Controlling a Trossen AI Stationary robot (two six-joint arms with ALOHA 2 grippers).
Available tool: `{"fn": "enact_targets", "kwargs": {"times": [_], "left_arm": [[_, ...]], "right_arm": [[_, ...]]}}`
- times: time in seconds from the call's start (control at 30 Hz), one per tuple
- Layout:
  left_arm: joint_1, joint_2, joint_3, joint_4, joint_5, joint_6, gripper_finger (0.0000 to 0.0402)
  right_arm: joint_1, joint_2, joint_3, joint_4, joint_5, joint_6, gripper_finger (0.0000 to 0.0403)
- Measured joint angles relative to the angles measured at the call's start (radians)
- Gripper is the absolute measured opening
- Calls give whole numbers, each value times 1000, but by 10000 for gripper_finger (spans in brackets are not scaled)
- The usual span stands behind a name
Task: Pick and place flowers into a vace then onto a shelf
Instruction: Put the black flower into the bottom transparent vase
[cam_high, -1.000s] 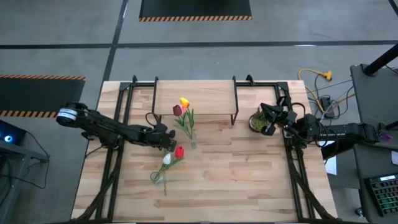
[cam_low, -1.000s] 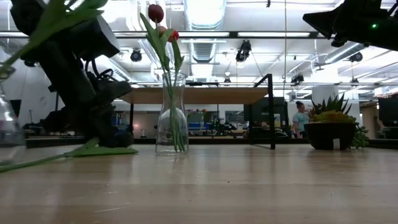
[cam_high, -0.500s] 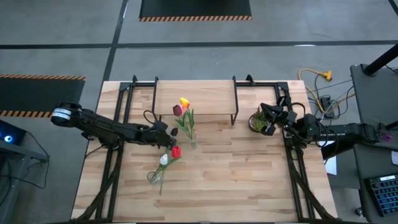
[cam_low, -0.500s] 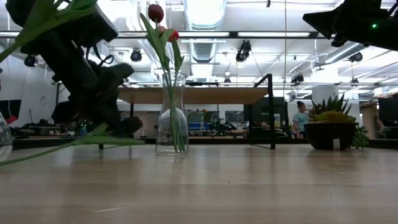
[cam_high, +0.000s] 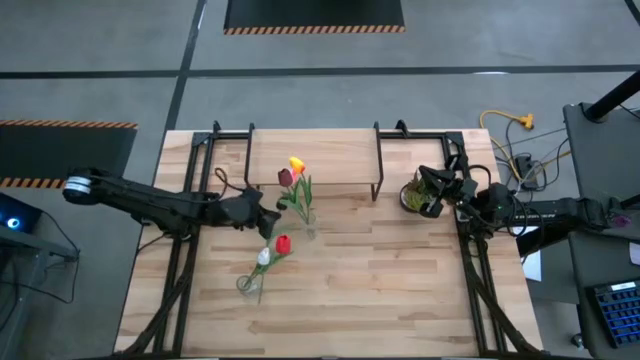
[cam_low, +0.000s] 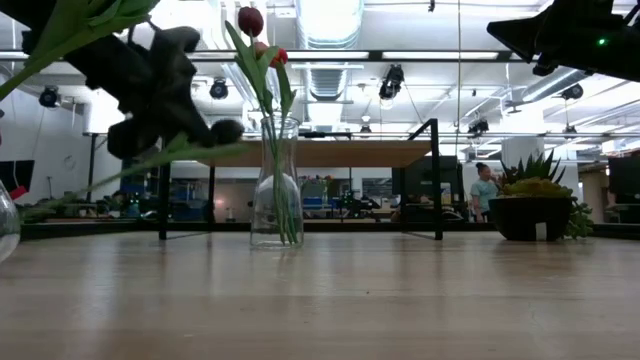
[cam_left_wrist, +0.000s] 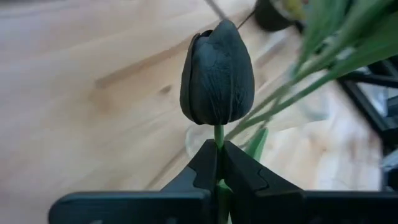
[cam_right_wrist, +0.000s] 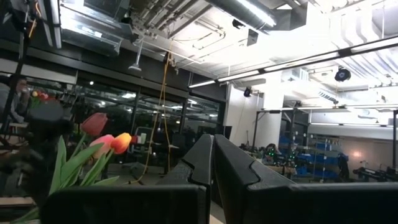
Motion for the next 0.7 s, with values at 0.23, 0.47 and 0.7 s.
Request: {"fn": "enact_targets", "kwargs": {"times": [0.23, 0.47, 0.7], "left_arm": [[0, -101, 0, 0, 0, 25, 0], [0, -169, 0, 7, -34, 98, 0], [0, -172, 0, 115, -35, 178, 0]], "right_arm": [[0, 0, 0, 0, 0, 1, 9], [0, 0, 0, 0, 0, 1, 8], [0, 0, 0, 0, 0, 1, 8]]}}
